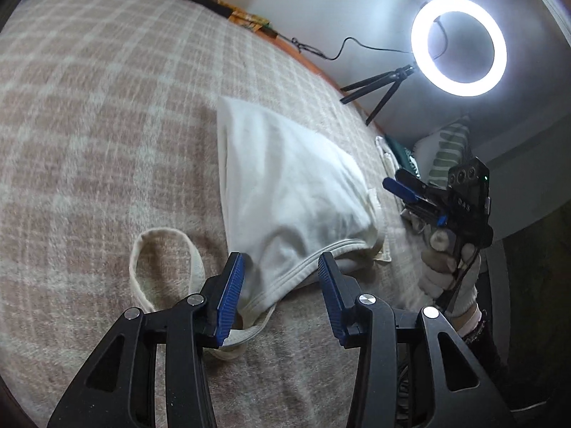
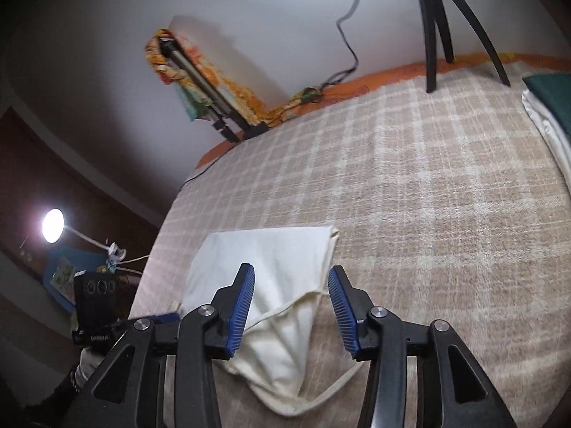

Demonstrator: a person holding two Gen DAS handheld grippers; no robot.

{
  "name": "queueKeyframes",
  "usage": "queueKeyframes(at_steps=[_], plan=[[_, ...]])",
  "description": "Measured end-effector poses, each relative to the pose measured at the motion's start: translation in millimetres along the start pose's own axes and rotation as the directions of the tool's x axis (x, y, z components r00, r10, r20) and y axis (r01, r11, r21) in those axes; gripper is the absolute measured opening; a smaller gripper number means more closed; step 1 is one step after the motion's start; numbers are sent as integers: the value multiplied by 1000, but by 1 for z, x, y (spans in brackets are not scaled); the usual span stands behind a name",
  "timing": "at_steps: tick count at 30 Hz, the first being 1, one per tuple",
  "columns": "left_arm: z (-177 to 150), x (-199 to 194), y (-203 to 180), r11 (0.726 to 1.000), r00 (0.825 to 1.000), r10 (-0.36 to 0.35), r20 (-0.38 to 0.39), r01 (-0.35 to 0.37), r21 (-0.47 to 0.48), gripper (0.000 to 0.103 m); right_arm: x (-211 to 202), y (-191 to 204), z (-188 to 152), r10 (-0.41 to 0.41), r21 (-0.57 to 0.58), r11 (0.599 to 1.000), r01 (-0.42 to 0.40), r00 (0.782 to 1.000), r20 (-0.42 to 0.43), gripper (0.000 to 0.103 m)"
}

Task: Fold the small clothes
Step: 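Close both tools on the bundle's folded edge and lift it off the bedspread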

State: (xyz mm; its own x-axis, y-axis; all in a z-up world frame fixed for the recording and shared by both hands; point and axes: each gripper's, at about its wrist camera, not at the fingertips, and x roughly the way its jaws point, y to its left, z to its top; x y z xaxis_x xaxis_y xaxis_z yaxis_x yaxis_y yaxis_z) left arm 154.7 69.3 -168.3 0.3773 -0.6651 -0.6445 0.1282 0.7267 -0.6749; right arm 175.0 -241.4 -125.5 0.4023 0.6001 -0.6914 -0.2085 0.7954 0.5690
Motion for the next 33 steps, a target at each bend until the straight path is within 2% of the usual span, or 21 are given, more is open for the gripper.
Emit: queueKeyframes(at_steps=[4,6,8,10,16,22,24,27,29,33], plan=[[-3,-2,6,999,1000,-17,-2,16,-35,41,22,-20,10,24,73,997,-21,999,-33,47],[-8,-7,15,996,999,-35,-1,35,-84,41,29,-27,12,40,98,995,-35,998,-53,47],[-13,-10,25,983,996,-84,11,85,-161,41,36,-33,13,65,121,991,-55,995,-75,47],[-13,-11,30,977,994,-106,14,107,-184,41,41,-38,12,85,133,988,-71,991,-101,47],[-6,-3,30,971,990,-142,12,142,-192,41,56,-33,13,159,116,983,-144,978,-135,47],[3,11,19,972,989,-148,14,148,-180,40,69,-33,16,225,152,967,-206,967,-119,40],[3,11,17,976,990,-144,12,144,-166,38,74,-31,16,225,142,968,-207,967,-123,36],[-2,8,21,974,989,-145,23,146,-173,31,79,-27,15,228,128,969,-212,966,-126,35],[-3,9,23,976,991,-133,20,135,-172,21,81,-23,14,224,112,971,-211,967,-125,35],[1,14,19,982,994,-107,23,109,-156,19,81,-20,12,196,98,978,-185,973,-119,32]])
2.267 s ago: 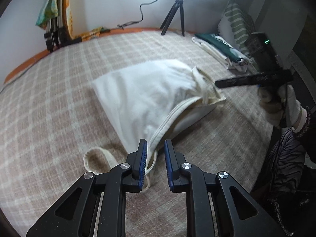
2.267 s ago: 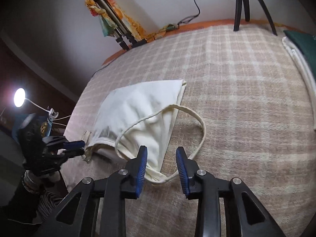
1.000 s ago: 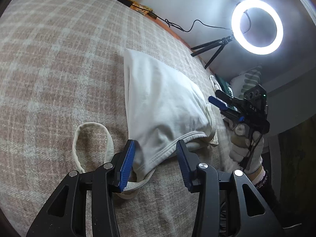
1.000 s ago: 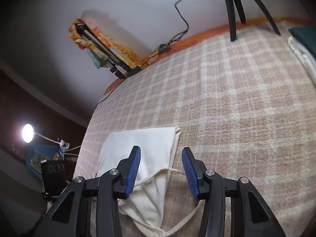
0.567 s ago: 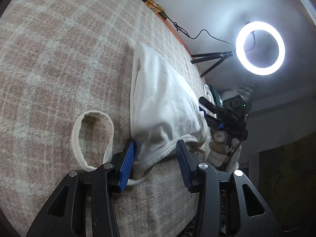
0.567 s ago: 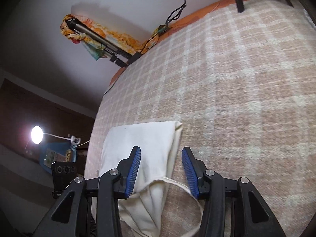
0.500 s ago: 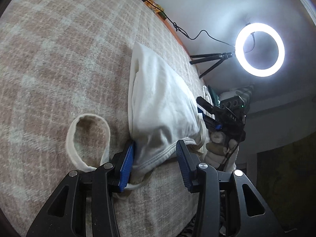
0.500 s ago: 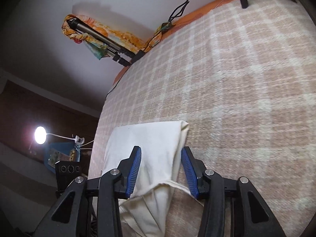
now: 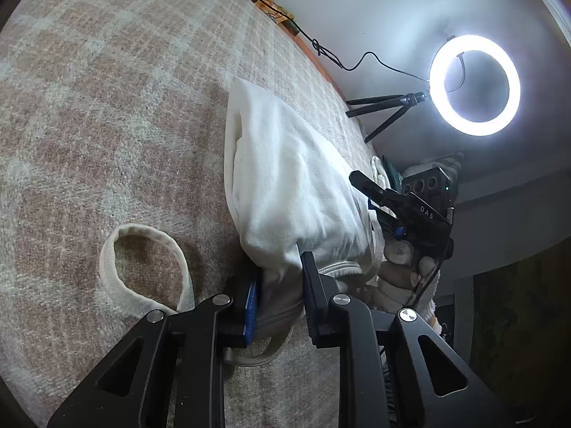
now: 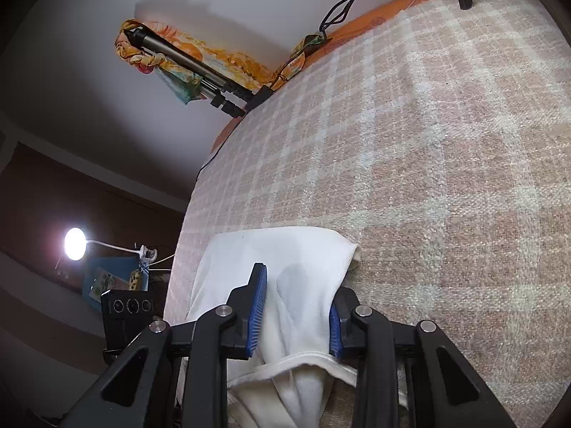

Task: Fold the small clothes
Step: 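Close both tools on the bundle's folded edge and lift it off the bedspread, then carry the folded camisole with both tools onto the clothes stack on the green cloth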

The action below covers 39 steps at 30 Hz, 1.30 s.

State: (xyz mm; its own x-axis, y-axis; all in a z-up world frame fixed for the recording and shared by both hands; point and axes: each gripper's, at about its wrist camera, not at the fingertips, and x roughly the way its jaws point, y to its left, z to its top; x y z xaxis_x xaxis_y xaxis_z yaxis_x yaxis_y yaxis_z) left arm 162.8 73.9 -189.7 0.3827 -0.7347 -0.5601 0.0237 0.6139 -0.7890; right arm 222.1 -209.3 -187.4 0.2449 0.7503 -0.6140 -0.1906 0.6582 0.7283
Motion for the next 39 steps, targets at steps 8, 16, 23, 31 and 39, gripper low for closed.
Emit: queueKeyframes(at_steps=[8,16,23,31,39], plan=[[-2,9,-25,982,993,118,22,-120,146,17,3,15,-8,-100,-97,990,102,995,29,30],[-7,12,-47,943,979,185,81,-200,265,16,3,32,-12,-243,-178,952,249,968,55,7],[-11,9,-57,920,972,206,112,-232,315,12,-6,60,-19,-286,-263,914,310,950,124,6],[-21,8,-81,894,971,192,141,-232,383,9,-32,84,-29,-289,-299,892,338,937,197,5],[-27,17,-106,869,976,166,140,-212,447,8,-66,102,-41,-300,-319,870,375,917,262,5]])
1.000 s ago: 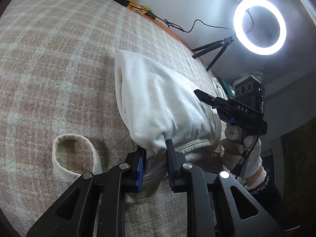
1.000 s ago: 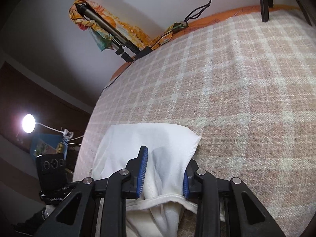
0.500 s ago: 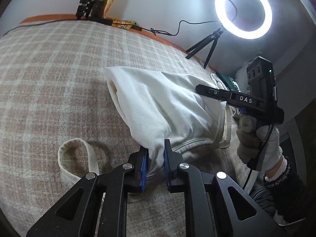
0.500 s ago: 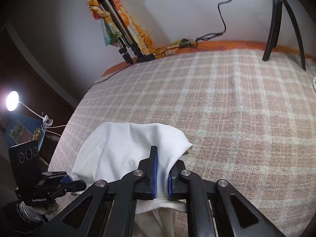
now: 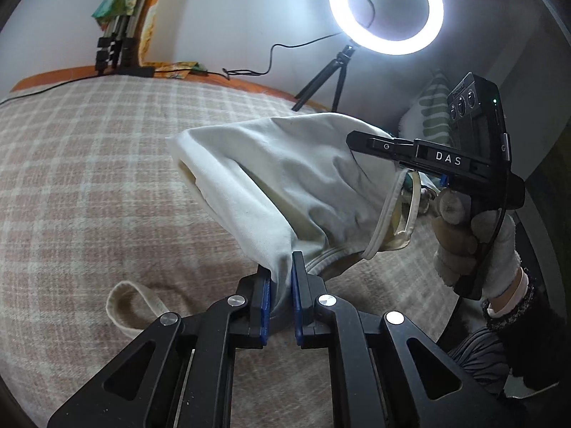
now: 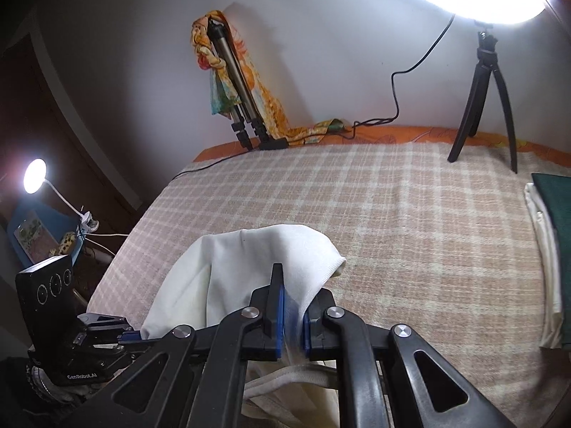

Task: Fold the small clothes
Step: 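Carry the folded camisole with both tools onto the clothes stack on the green cloth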

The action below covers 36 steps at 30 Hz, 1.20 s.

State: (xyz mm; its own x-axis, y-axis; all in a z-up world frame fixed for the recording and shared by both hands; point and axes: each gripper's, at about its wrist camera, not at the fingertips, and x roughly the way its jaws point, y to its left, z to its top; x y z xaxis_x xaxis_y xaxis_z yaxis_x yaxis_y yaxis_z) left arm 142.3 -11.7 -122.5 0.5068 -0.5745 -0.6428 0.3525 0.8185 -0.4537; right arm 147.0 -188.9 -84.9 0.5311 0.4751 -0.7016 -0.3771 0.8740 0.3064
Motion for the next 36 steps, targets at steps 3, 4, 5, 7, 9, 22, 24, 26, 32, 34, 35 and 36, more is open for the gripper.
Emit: queueKeyframes(at_steps=[3,4,5,7,9,22,24,26,32,34,35,36], plan=[[2,0,-10,1000,1000,-7,6,6,21,8,-14,-2,-1,-11,3,1000,11,1000,17,5],[4,1,-13,1000,1000,-9,8,8,27,8,-18,-3,-2,-14,4,1000,13,1000,22,5],[5,1,-17,999,1000,-13,9,12,34,8,-23,-4,-3,-19,6,1000,19,999,29,5],[7,3,-25,999,1000,-21,11,21,46,8,-32,-7,-4,-24,11,1000,24,999,40,5],[10,5,-34,997,999,-31,11,31,65,8,-44,-11,-5,-32,14,999,32,998,53,5],[42,38,-98,976,992,-129,-15,130,174,7,-105,-64,-13,-88,82,994,78,989,121,5],[48,47,-108,972,990,-142,-19,143,186,7,-113,-76,-13,-102,91,992,90,987,128,5],[54,58,-120,967,988,-156,-20,157,202,7,-122,-89,-13,-111,106,990,97,984,137,5],[70,89,-155,950,980,-197,-25,197,244,7,-149,-130,-8,-162,138,980,140,974,156,5],[77,101,-168,943,977,-212,-28,212,256,7,-158,-144,-7,-184,146,976,161,970,162,5],[80,105,-173,940,976,-217,-29,217,264,7,-162,-150,-5,-194,150,974,170,967,164,5],[83,110,-179,936,974,-223,-30,222,272,7,-166,-157,-5,-205,154,972,179,965,166,5]])
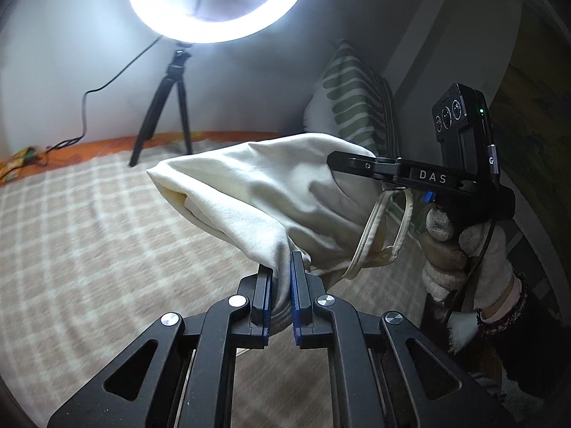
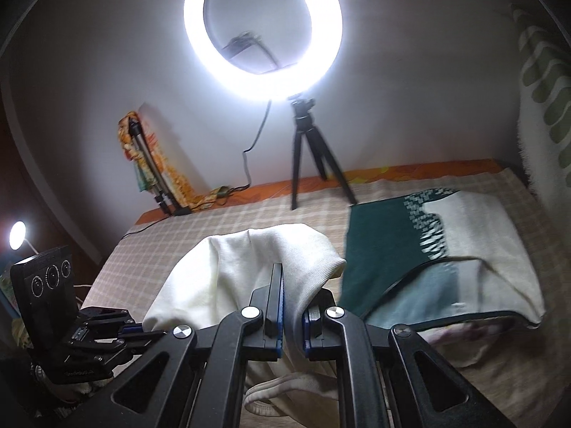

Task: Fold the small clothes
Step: 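Carry the folded camisole with both tools onto the clothes stack on the green cloth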

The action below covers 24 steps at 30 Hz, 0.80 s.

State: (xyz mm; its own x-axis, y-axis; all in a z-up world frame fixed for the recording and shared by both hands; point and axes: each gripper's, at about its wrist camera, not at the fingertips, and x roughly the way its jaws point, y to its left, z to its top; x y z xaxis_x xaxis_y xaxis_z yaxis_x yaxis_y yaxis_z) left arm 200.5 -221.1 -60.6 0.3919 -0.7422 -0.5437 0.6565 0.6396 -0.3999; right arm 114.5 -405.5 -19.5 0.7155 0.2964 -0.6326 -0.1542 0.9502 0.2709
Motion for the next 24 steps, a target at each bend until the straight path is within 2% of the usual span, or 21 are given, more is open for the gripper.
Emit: queueKeyframes(at_steps=[13,19,24], plan=[[51,88,-38,996,998,-64,18,63,67,7,-14,-94,45,-152,2,988,152,988,42,5],[57,126,-39,996,998,-60,3,60,71,7,3,-133,65,-174,0,985,174,984,29,5],[52,149,-26,997,998,-51,-37,53,50,7,33,-156,64,-186,-7,983,186,982,-17,5]])
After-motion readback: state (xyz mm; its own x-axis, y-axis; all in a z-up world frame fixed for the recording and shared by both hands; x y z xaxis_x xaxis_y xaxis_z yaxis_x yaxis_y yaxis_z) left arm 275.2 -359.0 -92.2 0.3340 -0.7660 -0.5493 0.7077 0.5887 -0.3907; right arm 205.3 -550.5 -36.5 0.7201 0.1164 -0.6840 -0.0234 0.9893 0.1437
